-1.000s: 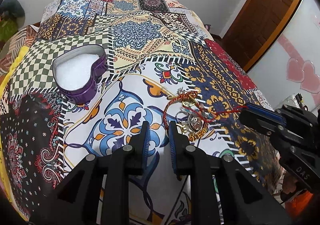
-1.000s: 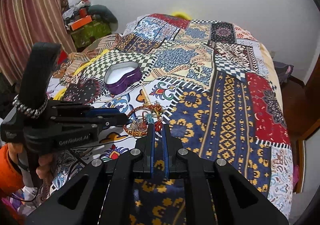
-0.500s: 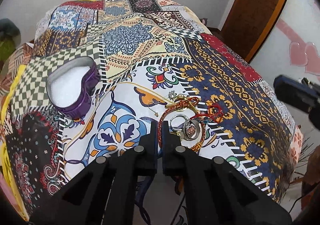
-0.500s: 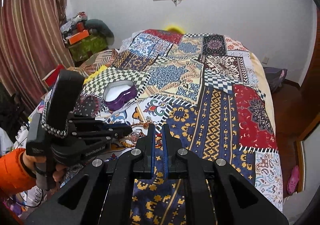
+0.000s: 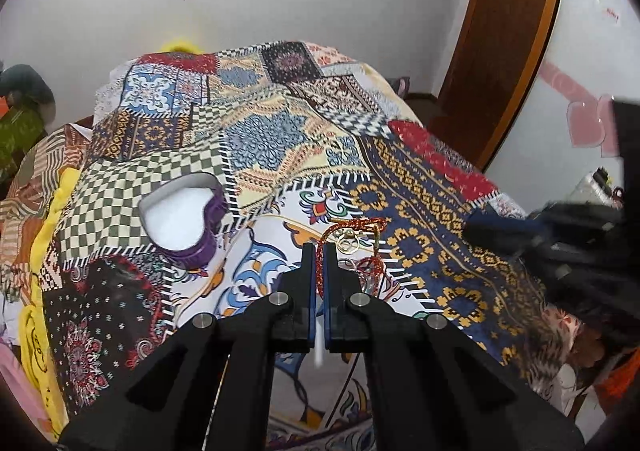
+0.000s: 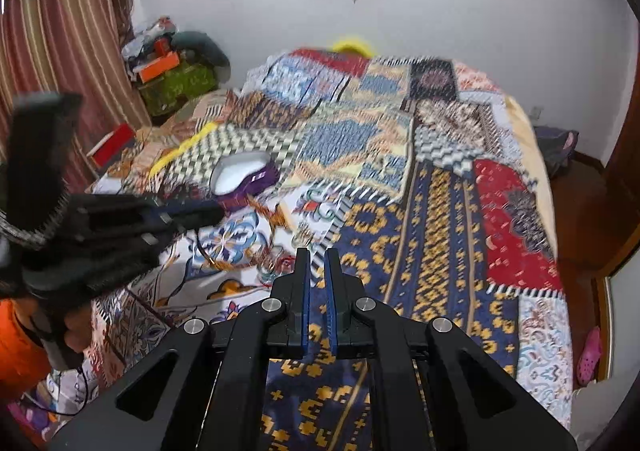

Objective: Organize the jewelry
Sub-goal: 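Grasp the red beaded bracelet with the left tool while the right tool grasps a beaded earring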

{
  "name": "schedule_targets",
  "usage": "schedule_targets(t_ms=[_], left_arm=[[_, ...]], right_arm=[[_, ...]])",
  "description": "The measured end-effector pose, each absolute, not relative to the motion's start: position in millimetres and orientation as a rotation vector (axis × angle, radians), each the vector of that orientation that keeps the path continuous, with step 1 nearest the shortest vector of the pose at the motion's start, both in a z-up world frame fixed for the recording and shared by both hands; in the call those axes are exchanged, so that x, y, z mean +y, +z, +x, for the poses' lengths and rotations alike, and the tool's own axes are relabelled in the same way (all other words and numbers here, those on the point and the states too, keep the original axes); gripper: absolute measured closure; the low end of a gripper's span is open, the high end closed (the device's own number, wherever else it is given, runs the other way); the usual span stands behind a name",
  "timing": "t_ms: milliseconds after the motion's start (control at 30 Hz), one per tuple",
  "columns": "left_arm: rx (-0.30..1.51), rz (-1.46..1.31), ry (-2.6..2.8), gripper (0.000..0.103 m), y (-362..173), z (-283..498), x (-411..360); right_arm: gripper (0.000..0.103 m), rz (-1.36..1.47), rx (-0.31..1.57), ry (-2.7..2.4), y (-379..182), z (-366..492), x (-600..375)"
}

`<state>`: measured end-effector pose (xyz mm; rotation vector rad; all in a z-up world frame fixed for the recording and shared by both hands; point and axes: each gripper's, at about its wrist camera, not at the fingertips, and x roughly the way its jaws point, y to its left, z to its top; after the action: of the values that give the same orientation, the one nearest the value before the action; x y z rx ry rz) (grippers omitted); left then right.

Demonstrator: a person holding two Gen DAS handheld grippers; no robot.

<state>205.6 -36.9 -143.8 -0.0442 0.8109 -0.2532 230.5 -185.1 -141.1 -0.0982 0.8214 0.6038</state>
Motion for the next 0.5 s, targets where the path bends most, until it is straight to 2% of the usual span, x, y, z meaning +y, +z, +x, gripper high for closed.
schedule_targets(t_ms=[67, 100, 133, 500], left_arm=[[0.807, -0.059, -0.254, 0.102, -141, 203, -31], [0.807, -0.062, -0.252, 0.102, -140, 202, -29], [0.805, -0.065, -0.249, 0.102, -140, 200, -27], [0.835, -0.109, -0.216, 0.102, -157, 191, -3]], right_arm=[[0.083, -0.112, 0.86, 0.621, -148, 234, -178], [0.073, -0.12, 0.869, 0.626, -151, 234, -175], [0.069, -0.128, 0.871, 0.631, -153, 234, -172], [0.07, -0.321, 0.96, 0.624, -189, 253, -139]])
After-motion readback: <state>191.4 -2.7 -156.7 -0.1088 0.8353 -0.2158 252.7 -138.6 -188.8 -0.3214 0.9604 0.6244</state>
